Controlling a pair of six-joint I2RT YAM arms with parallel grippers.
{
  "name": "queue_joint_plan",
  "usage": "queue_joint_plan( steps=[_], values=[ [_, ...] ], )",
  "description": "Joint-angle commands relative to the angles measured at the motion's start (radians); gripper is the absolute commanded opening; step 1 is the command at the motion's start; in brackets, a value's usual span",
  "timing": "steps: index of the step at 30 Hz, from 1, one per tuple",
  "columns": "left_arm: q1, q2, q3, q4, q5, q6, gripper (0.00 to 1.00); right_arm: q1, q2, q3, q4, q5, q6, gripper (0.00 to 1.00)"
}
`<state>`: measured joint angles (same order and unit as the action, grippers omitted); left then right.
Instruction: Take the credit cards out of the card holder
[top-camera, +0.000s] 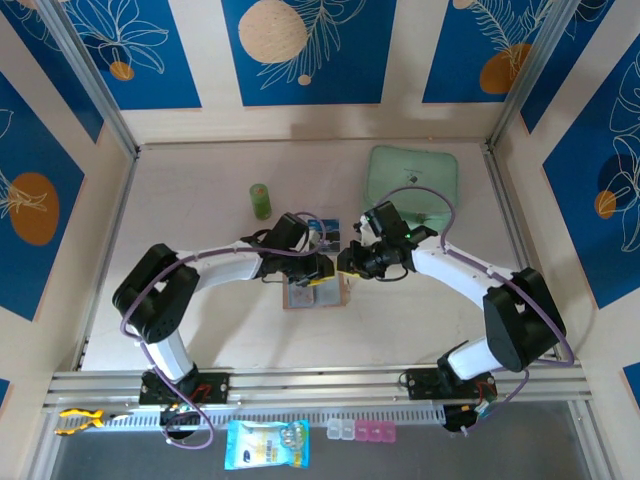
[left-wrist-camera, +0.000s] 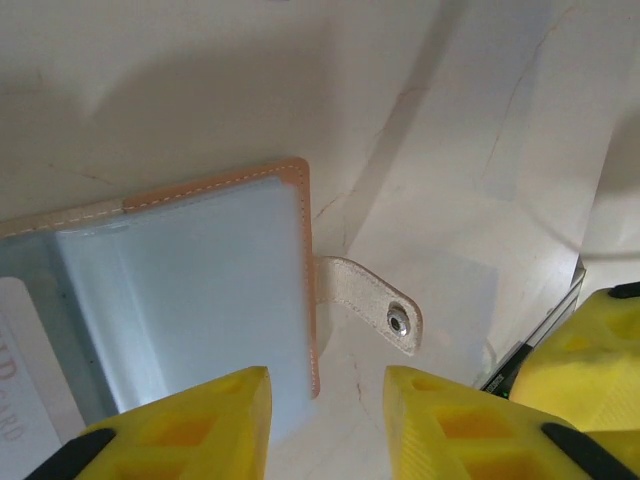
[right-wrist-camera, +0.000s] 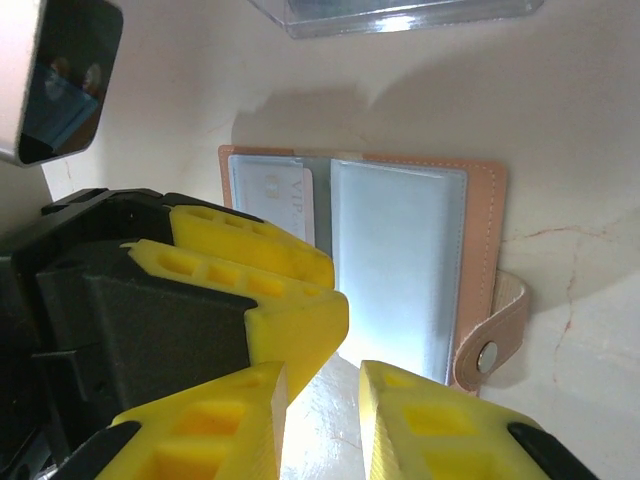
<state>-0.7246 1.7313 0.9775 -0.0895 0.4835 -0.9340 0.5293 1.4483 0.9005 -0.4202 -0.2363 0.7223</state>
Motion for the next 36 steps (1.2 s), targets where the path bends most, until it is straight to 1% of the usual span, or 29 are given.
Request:
queue_joint_plan(
  steps=[1, 5, 10, 15, 25, 32, 36],
  values=[
    [-0.009, 0.004, 0.029, -0.017, 0.006, 0.022, 0.36, -0.005, -0.017, -0.013, -0.022, -0.018, -0.012, 0.27],
    [0.004, -0.026, 0.006, -0.033, -0.022, 0.031, 0.34, 0.003, -0.002, -0.007, -0.009, -0.033, -0.004, 0.27],
    [0.035, -0.076, -0.033, -0.06, -0.05, 0.053, 0.29, 0.035, 0.041, 0.018, 0.007, -0.049, 0.008, 0.27],
    [0.082, -0.126, -0.091, -0.069, -0.063, 0.067, 0.22, 0.08, 0.1, 0.057, 0.016, -0.049, 0.02, 0.27],
    [0.17, -0.185, -0.191, -0.103, -0.075, 0.106, 0.12, 0.126, 0.207, 0.105, 0.06, -0.079, 0.044, 0.26],
    [0.193, -0.172, -0.223, -0.086, -0.056, 0.123, 0.11, 0.149, 0.273, 0.143, 0.067, -0.087, 0.049, 0.26],
    [0.196, -0.157, -0.228, -0.093, -0.064, 0.136, 0.1, 0.156, 0.298, 0.156, 0.067, -0.086, 0.051, 0.26]
  ],
)
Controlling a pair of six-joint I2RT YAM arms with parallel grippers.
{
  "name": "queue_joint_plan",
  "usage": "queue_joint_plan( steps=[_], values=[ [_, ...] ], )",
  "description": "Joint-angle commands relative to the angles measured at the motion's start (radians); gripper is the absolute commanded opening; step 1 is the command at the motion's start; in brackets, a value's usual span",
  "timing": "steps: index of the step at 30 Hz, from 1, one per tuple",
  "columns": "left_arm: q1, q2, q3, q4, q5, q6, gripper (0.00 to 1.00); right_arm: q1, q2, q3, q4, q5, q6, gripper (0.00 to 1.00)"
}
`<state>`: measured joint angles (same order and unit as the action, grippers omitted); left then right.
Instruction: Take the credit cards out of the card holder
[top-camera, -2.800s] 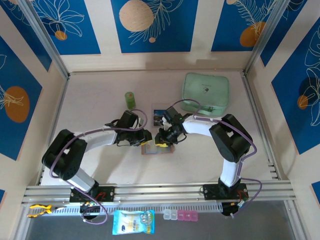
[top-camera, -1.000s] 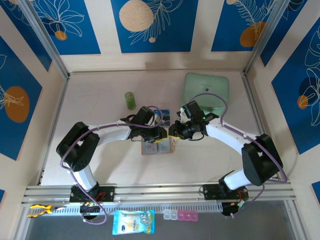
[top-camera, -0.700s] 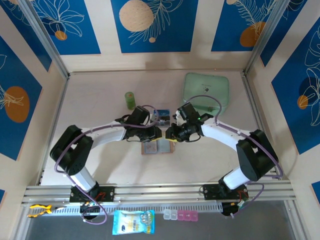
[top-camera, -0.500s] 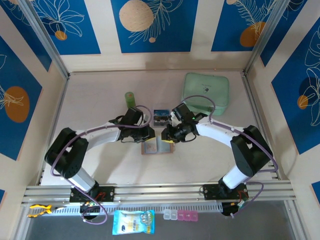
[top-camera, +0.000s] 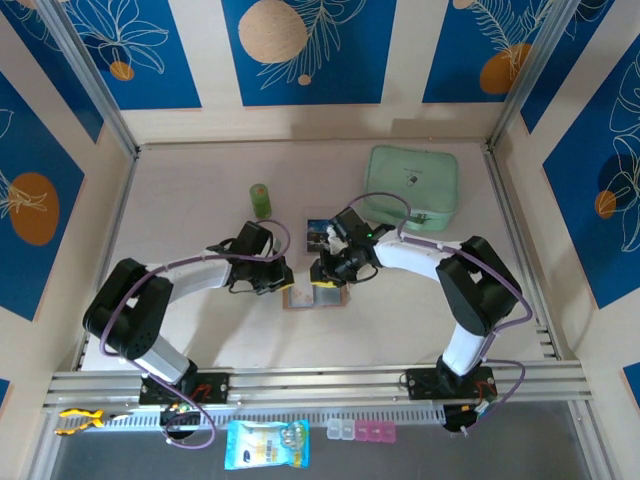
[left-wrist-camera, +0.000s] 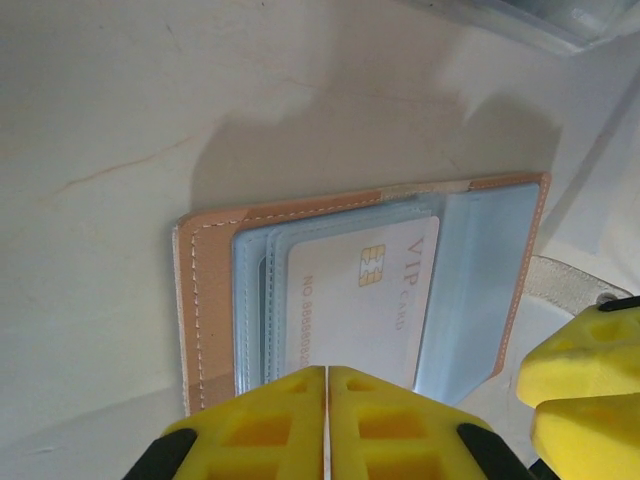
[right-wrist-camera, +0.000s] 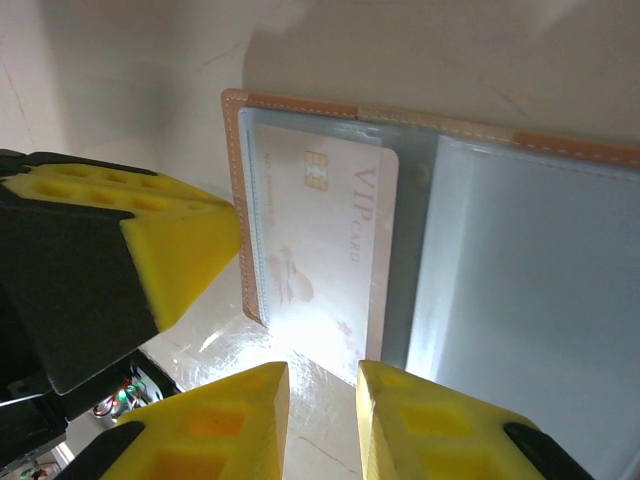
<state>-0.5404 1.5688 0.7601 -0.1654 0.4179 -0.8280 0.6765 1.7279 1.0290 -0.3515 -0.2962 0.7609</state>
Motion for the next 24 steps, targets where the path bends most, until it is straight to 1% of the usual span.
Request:
queue_joint_plan(
  steps=[1, 11, 24],
  values=[
    [0.012, 0.009, -0.01, -0.019, -0.002, 0.033, 0.1, 0.011, 0.022, 0.029, -0.001, -0.026, 0.012, 0.26],
    [0.016, 0.05, -0.023, -0.006, 0.006, 0.043, 0.09, 0.021, 0.065, 0.055, -0.01, -0.032, 0.008, 0.27],
    [0.017, 0.048, -0.03, -0.013, -0.005, 0.047, 0.08, 0.022, 0.117, 0.074, 0.002, -0.046, -0.002, 0.26]
  ],
)
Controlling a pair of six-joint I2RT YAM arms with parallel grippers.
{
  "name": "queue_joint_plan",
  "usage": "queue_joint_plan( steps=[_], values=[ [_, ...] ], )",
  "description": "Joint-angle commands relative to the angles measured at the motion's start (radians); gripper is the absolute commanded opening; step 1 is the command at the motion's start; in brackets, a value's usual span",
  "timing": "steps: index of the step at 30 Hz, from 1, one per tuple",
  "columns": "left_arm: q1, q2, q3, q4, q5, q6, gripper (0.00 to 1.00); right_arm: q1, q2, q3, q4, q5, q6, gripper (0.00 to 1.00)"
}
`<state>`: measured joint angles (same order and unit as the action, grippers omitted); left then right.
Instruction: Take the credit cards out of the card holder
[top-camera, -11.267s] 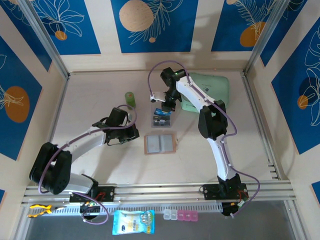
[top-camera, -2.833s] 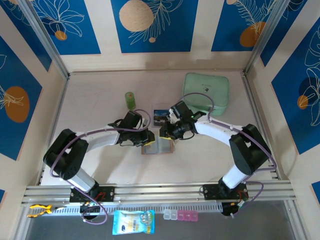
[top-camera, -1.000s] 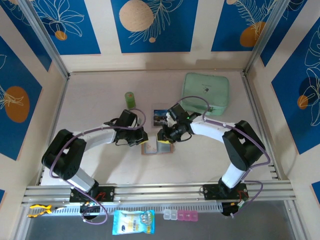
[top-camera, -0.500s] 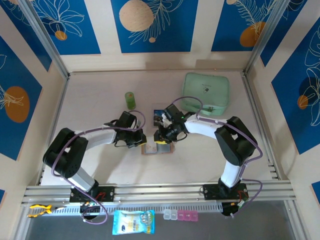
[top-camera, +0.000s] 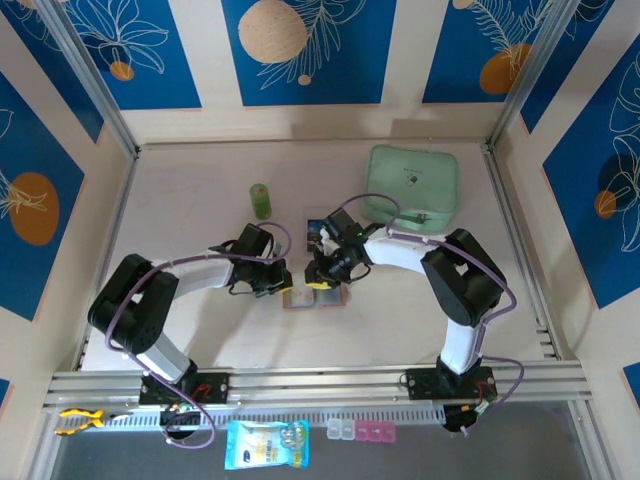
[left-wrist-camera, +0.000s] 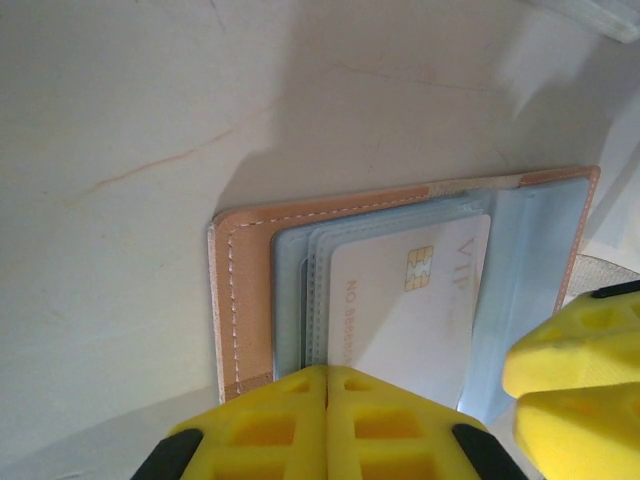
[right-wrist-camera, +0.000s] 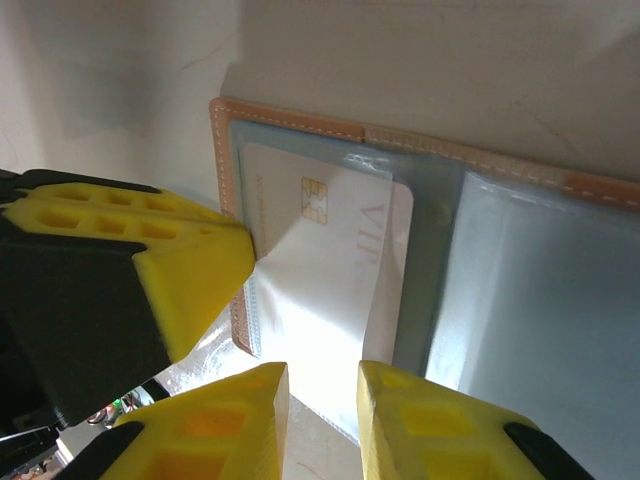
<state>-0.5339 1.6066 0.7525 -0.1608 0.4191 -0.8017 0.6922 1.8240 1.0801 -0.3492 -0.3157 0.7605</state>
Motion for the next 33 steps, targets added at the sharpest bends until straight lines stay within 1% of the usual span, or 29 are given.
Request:
queue_joint_plan(
  steps=[1, 11, 17, 19, 25, 33],
  values=[
    [0.012, 0.009, -0.022, -0.018, -0.008, 0.021, 0.08, 0.007, 0.024, 0.023, 0.002, -0.028, -0.001, 0.26],
    [0.012, -0.002, -0.026, -0.018, -0.005, 0.019, 0.08, 0.012, 0.058, 0.034, 0.012, -0.04, -0.004, 0.26],
    [0.012, -0.006, -0.033, -0.013, -0.002, 0.013, 0.08, 0.015, 0.069, 0.04, 0.037, -0.067, -0.003, 0.18],
    [0.013, -0.008, -0.035, -0.012, -0.002, 0.012, 0.08, 0.015, 0.075, 0.039, 0.041, -0.069, -0.001, 0.17],
    [0.012, -0.03, -0.036, -0.016, -0.002, 0.008, 0.09, 0.015, 0.085, 0.038, 0.016, -0.041, -0.002, 0.21],
    [0.013, -0.049, -0.026, -0.033, -0.008, 0.015, 0.1, 0.015, 0.053, 0.034, -0.058, 0.031, -0.023, 0.22]
  ],
)
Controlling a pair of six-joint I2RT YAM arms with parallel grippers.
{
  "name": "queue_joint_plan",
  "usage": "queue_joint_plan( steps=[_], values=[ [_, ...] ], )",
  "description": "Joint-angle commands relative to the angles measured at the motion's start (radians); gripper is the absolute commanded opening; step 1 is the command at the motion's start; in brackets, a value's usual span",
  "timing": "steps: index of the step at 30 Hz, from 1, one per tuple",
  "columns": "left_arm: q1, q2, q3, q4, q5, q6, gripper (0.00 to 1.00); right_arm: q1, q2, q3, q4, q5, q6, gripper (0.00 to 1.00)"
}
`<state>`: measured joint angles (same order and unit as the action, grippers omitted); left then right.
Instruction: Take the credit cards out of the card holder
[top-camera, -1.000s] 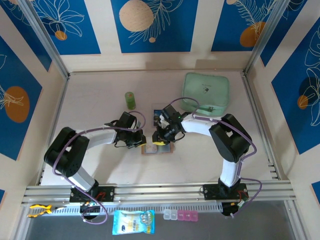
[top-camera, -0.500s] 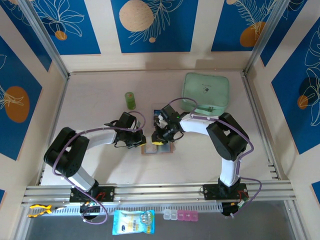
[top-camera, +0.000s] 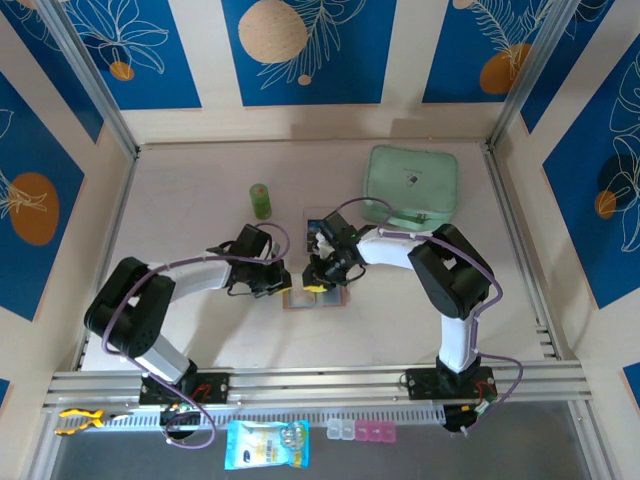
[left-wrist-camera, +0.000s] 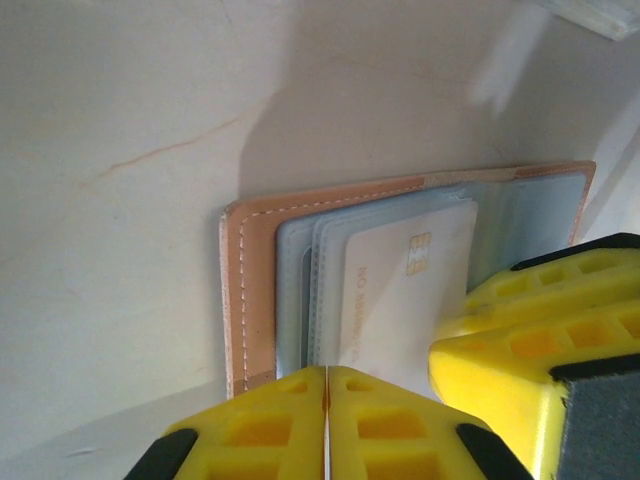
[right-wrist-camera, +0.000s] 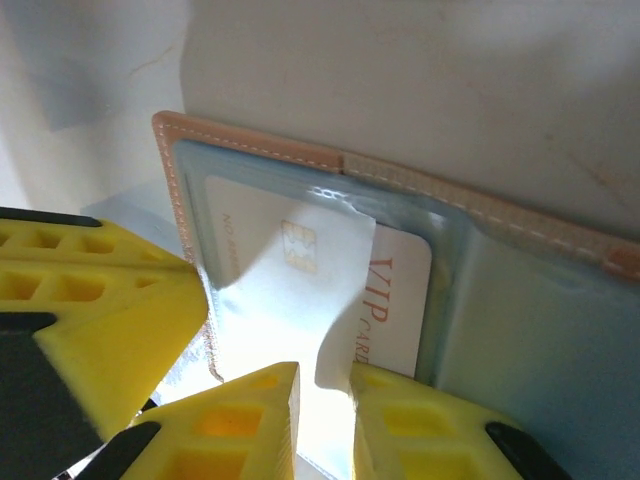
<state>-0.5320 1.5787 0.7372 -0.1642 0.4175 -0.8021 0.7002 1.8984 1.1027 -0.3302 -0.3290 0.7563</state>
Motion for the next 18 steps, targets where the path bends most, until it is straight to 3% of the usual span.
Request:
queue_joint_plan(
  steps=[1, 18],
  values=[
    [0.011, -0.019, -0.009, -0.031, -0.006, 0.016, 0.1, 0.008, -0.025, 0.011, -0.082, 0.049, -0.021, 0.22],
    [0.01, -0.021, -0.003, -0.015, 0.021, 0.013, 0.1, 0.008, -0.042, 0.025, -0.112, 0.075, -0.046, 0.22]
  ],
)
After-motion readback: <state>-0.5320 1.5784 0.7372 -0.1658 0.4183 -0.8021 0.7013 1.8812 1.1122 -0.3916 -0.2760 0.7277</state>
